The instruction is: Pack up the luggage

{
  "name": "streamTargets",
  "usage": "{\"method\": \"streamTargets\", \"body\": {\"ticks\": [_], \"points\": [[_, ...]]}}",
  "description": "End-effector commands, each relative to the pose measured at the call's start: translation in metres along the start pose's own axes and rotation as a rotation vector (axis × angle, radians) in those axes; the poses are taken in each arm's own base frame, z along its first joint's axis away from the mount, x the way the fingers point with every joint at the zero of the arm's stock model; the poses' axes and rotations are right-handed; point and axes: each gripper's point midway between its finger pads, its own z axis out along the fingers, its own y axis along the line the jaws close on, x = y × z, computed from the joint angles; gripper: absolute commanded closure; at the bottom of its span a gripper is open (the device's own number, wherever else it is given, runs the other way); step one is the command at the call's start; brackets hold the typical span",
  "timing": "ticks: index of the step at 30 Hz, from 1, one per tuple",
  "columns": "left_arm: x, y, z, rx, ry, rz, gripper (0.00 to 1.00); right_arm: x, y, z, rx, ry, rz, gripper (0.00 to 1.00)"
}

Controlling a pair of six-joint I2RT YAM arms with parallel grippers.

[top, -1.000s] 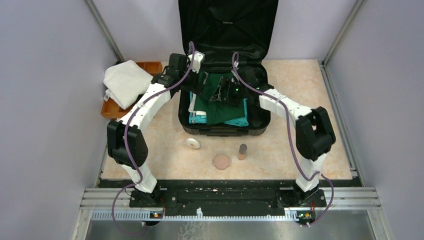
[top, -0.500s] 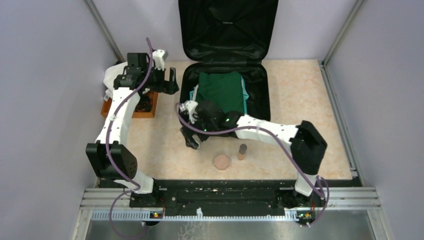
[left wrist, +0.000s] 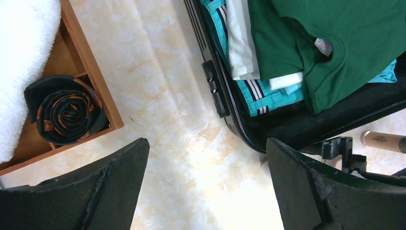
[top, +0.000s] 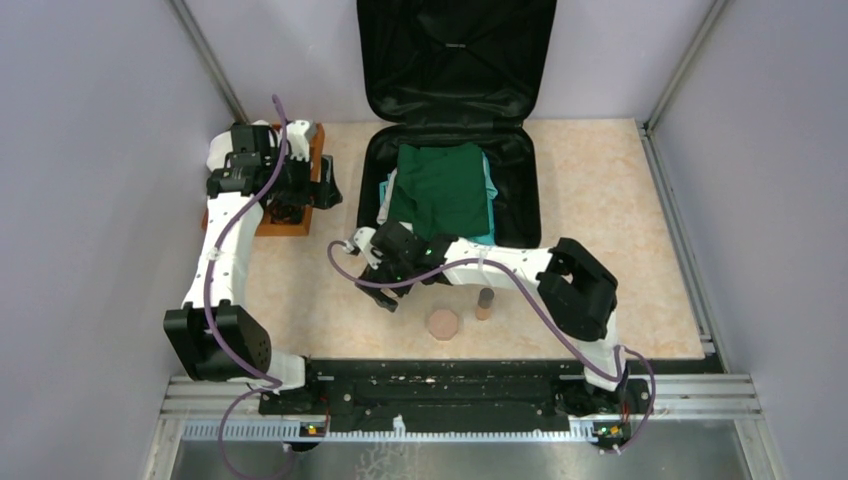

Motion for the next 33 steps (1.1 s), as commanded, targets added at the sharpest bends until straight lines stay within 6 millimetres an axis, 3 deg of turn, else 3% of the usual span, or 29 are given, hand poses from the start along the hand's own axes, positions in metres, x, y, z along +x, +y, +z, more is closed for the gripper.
{"method": "streamTargets", "body": {"ticks": [1, 4, 8, 11, 13, 16, 18, 20, 23, 26, 29, 33], "points": [[-0.005, -0.002, -0.004, 0.021, -0.035, 0.012, 0.02, -0.020, -0.008, 0.012, 0.035, -0.062, -0.040, 0.18], [-0.005, 0.000, -0.003, 0.021, -0.034, 0.007, 0.02, -0.022, -0.008, 0.018, 0.036, -0.087, -0.036, 0.29], [-0.003, 0.004, -0.002, 0.010, -0.030, 0.001, 0.02, -0.034, -0.011, 0.013, 0.061, -0.139, -0.014, 0.68], [-0.003, 0.007, -0.001, 0.001, -0.030, -0.001, 0.02, -0.047, -0.014, -0.001, 0.086, -0.176, -0.001, 0.98], [-0.001, 0.010, 0.000, -0.006, -0.026, -0.001, 0.02, -0.060, -0.019, -0.021, 0.116, -0.203, 0.014, 1.00], [0.000, 0.013, 0.001, -0.011, -0.024, -0.003, 0.02, -0.085, -0.032, -0.067, 0.165, -0.239, 0.063, 1.00], [0.001, 0.013, 0.002, -0.011, -0.025, -0.002, 0.02, -0.098, -0.052, -0.106, 0.216, -0.262, 0.108, 1.00], [0.000, 0.013, 0.002, -0.012, -0.031, 0.001, 0.01, -0.097, -0.082, -0.140, 0.264, -0.265, 0.194, 1.00], [0.000, 0.013, 0.003, -0.012, -0.034, 0.002, 0.02, -0.073, -0.137, -0.181, 0.354, -0.244, 0.358, 1.00], [0.000, 0.014, 0.005, -0.011, -0.036, 0.003, 0.02, -0.032, -0.191, -0.204, 0.472, -0.200, 0.489, 1.00], [-0.001, 0.013, 0.007, 0.003, -0.038, 0.001, 0.02, 0.012, -0.236, -0.211, 0.591, -0.109, 0.586, 1.00], [0.000, 0.006, 0.010, 0.049, -0.035, -0.002, 0.02, 0.047, -0.285, -0.209, 0.692, -0.025, 0.675, 1.00]]}}
